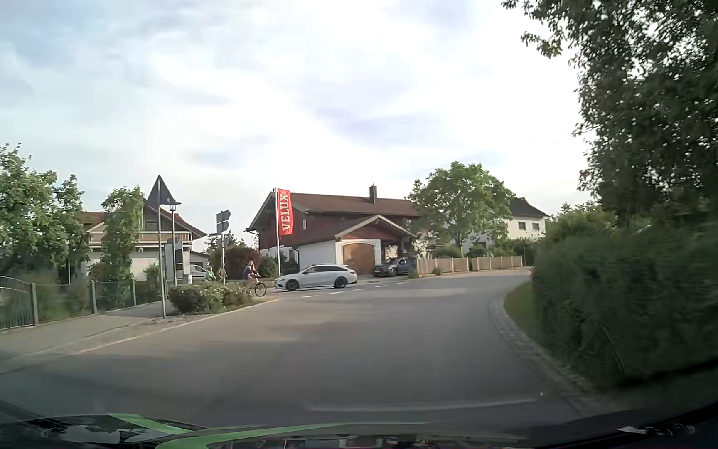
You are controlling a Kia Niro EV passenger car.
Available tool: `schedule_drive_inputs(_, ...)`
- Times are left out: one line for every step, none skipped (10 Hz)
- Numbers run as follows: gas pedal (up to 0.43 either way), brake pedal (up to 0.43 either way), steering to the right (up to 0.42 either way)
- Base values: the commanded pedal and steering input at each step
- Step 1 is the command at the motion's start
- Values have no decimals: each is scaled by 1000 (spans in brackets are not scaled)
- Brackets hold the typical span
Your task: Follow the waypoints while adhering to traffic rules and regulations
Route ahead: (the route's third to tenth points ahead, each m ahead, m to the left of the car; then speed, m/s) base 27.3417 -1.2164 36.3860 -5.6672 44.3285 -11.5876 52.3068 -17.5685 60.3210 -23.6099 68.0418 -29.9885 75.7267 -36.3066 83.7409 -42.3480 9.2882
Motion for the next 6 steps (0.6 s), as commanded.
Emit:
schedule_drive_inputs(59, 0, 45)
schedule_drive_inputs(59, 0, 49)
schedule_drive_inputs(67, 0, 55)
schedule_drive_inputs(79, 0, 57)
schedule_drive_inputs(79, 0, 57)
schedule_drive_inputs(79, 0, 57)
